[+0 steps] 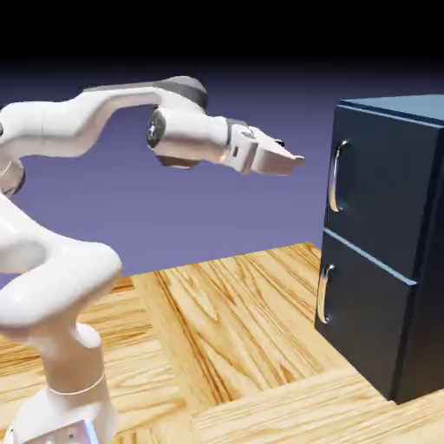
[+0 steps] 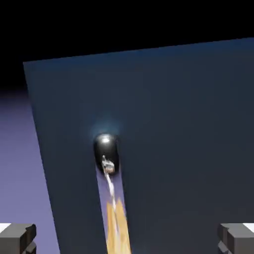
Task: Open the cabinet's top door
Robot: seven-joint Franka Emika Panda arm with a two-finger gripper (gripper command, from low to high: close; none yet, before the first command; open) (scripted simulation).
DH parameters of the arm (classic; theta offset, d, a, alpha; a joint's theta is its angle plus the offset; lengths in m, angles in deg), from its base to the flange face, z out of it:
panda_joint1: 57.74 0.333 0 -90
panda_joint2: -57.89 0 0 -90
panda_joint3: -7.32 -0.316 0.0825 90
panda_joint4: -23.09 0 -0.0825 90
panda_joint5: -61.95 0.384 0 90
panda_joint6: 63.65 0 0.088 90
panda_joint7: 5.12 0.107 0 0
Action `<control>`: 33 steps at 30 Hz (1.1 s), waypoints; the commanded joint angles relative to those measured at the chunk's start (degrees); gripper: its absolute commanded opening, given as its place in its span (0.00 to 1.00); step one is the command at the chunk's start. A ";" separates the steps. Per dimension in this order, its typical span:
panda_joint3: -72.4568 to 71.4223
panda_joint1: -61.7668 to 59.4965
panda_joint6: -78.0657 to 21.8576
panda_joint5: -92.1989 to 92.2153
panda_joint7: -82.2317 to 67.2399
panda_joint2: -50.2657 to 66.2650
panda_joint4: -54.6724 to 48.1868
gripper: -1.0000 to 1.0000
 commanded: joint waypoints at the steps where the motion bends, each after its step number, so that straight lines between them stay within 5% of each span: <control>1: -1.14 -1.17 -0.42 2.50 -1.40 -0.67 -0.32 0.50; 17: -18.10 -18.62 -6.70 39.57 -22.23 -10.59 -5.08 0.50; 22: -21.61 -27.61 -6.85 41.07 -22.01 -9.47 -13.63 0.50; 23: -21.61 -27.61 -6.85 41.07 -22.01 -9.47 -13.63 0.00; 33: -13.92 -20.69 -29.27 36.30 -26.17 -6.95 1.59 0.00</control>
